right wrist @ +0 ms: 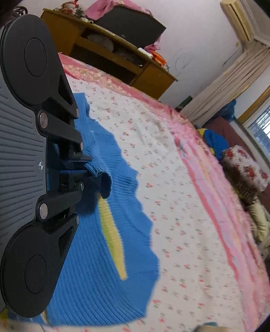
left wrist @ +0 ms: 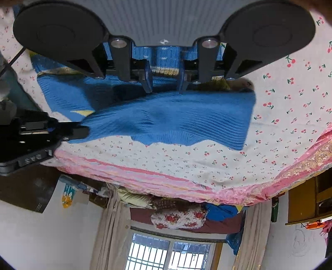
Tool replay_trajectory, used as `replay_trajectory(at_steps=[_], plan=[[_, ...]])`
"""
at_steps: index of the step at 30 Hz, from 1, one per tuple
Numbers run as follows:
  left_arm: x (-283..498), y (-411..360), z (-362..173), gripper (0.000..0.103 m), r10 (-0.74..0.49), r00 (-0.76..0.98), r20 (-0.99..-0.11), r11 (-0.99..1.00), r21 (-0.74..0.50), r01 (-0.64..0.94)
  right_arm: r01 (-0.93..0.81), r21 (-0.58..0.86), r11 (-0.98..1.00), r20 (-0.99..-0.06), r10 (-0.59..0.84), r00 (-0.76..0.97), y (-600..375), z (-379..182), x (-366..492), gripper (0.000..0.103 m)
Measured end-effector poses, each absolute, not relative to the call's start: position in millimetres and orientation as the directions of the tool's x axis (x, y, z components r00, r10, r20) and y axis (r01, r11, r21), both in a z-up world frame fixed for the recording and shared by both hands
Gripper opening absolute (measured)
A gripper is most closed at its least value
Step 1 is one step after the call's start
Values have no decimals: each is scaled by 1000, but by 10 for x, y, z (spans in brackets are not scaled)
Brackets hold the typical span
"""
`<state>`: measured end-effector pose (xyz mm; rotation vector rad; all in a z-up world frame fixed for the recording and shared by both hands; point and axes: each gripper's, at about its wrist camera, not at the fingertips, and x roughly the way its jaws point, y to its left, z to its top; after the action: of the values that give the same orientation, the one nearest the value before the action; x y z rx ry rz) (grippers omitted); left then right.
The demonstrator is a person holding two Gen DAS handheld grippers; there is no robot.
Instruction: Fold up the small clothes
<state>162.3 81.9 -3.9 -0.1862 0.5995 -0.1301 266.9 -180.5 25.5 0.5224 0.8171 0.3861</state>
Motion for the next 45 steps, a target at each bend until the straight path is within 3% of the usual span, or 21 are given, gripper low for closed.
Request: replay_trajectory(at_steps=[9,15,25,29,37,39,42,45], plan=[[1603,839,-14,35,-170,834,-524,973,-222,60,-88,510,856,-554,405,728,-2407,452,2442,7],[1672,789,-116,36,-145,799,-584,980,-195,35,-37,433,901,-686,356,635,-2480,-35,2404,9],[1692,722,-148,36,-140,793,-593,984,-174,44,1,594,805,-629,463,625,-2619,-173,2432,16],[1687,727,-135,36,-138,801,-582,984,-176,42,4,563,826,-657,445,608,-2528,-132,2560,9],[1622,765,68,40,-125,864,-488,982,-183,39,-211,533,819,-435,480,762,-2505,507,2283,8],[1678,761,15,41,-113,849,-515,985,-170,28,-182,520,835,-477,461,748,-2528,347,2258,8],[1770,740,-130,40,-93,799,-594,990,-142,10,-78,456,887,-638,387,666,-2516,-129,2303,8],[1784,729,-175,40,-81,786,-613,992,-128,3,-37,503,863,-648,405,645,-2589,-303,2271,8]])
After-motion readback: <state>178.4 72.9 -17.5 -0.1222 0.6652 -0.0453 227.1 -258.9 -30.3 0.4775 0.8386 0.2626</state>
